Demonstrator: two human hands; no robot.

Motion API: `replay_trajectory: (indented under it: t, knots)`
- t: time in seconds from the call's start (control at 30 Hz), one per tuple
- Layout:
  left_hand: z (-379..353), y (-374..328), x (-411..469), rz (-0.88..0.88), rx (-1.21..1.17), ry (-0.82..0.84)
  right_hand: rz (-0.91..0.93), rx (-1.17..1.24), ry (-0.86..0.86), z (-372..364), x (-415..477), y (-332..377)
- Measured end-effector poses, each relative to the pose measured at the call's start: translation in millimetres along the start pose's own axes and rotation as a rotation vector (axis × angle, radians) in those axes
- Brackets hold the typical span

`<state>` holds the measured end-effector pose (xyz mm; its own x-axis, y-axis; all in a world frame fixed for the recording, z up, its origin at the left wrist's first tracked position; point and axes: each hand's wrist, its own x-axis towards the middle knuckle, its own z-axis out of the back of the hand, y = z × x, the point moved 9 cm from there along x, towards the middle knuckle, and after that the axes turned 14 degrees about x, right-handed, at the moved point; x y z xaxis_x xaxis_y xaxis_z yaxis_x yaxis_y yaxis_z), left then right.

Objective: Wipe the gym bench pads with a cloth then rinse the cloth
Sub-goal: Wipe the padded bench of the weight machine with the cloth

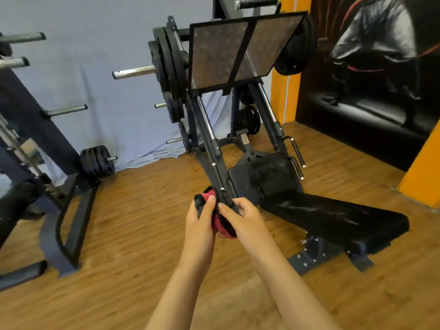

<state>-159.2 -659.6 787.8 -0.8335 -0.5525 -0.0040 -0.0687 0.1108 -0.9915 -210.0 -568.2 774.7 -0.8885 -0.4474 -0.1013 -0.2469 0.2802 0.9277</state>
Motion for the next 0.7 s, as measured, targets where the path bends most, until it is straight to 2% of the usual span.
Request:
replay_trajectory:
  t: [0.3, 0.7]
  knots:
    - [35, -23, 130, 0.002, 0.040, 0.198, 0.082, 0.020, -0.168, -60, 105, 4]
    - [29, -8, 244, 0.012, 0.075, 0.277, 0.106, -0.014, -0.220, -64, 207, 3]
